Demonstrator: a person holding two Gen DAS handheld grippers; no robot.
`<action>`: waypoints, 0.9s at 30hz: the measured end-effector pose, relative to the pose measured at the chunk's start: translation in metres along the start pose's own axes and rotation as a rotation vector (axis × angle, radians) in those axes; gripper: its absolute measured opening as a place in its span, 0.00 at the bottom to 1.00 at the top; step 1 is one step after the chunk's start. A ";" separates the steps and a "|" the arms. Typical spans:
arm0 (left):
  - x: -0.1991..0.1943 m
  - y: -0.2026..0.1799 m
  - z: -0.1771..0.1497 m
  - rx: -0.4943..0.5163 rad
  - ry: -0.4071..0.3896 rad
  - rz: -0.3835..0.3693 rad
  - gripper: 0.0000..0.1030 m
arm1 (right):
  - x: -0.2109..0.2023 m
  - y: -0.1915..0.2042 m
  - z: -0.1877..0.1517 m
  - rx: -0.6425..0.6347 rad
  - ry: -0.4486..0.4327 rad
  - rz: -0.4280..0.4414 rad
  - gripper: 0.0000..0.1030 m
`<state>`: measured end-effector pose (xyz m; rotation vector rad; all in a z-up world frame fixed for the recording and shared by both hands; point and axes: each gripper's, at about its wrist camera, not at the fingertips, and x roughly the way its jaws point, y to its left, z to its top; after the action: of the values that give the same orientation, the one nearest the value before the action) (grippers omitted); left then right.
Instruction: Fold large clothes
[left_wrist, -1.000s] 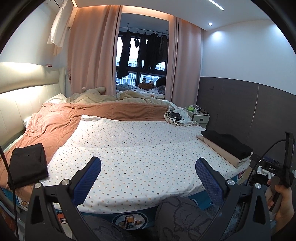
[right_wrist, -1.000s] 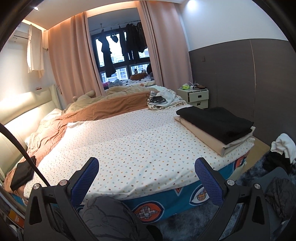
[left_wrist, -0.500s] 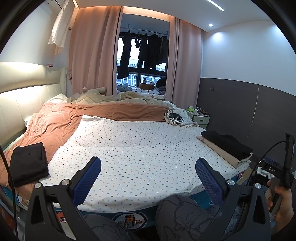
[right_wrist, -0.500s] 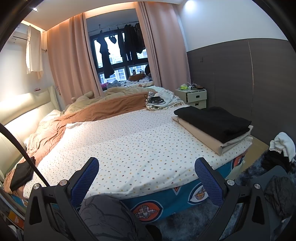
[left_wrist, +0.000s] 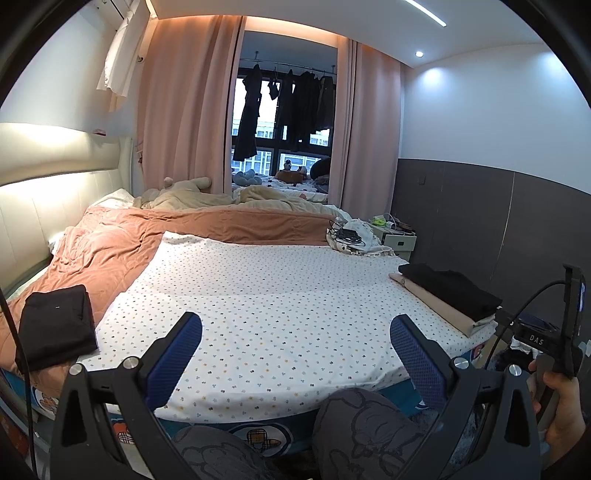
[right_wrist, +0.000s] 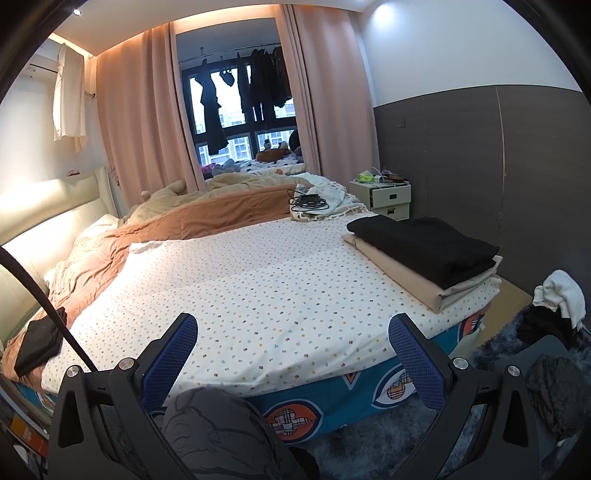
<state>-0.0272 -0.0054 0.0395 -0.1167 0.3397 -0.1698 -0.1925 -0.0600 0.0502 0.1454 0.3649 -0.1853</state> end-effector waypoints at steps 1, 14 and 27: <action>0.000 0.000 0.000 0.001 0.000 0.001 1.00 | 0.000 0.000 0.000 -0.001 -0.003 -0.001 1.00; -0.002 -0.007 -0.004 0.007 0.001 0.000 1.00 | 0.004 0.001 -0.003 -0.016 -0.004 -0.020 1.00; -0.003 -0.017 -0.009 0.017 0.017 -0.018 1.00 | 0.005 -0.006 -0.005 -0.009 0.002 0.002 1.00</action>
<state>-0.0351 -0.0223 0.0346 -0.1019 0.3547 -0.1910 -0.1908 -0.0657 0.0426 0.1369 0.3674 -0.1812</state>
